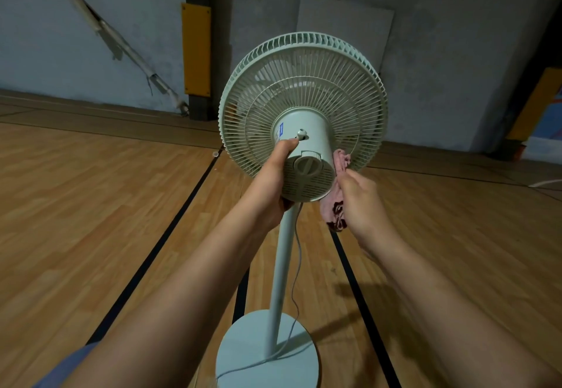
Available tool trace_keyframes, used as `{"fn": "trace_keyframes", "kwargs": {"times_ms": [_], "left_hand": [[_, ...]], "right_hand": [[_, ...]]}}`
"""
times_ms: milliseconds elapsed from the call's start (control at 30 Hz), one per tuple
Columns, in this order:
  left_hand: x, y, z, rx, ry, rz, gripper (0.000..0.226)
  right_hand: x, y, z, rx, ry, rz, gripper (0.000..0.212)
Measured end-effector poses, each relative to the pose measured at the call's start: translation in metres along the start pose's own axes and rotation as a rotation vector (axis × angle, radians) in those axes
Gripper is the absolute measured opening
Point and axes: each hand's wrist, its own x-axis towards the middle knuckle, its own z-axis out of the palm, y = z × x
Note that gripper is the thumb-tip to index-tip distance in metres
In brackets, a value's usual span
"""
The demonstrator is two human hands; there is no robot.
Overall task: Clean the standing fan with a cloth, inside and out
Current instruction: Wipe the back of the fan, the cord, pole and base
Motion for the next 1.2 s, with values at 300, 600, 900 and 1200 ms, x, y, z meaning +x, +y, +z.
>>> {"fn": "trace_keyframes", "kwargs": {"times_ms": [300,600,900,1200], "left_hand": [[0.003,-0.001,0.012,-0.082,-0.030,0.030,0.049],[0.010,-0.008,0.009,0.004,0.082,0.049,0.051],[0.008,-0.007,0.009,0.004,0.047,0.037,0.052],[0.007,-0.011,0.016,-0.033,0.099,0.039,0.059]], "right_hand": [[0.049,0.002,0.014,0.405,-0.076,0.223,0.037],[0.018,0.026,0.019,0.455,-0.081,0.139,0.033],[-0.006,0.021,0.003,0.324,0.024,0.124,0.032],[0.050,-0.007,0.007,0.533,-0.070,0.230,0.043]]}}
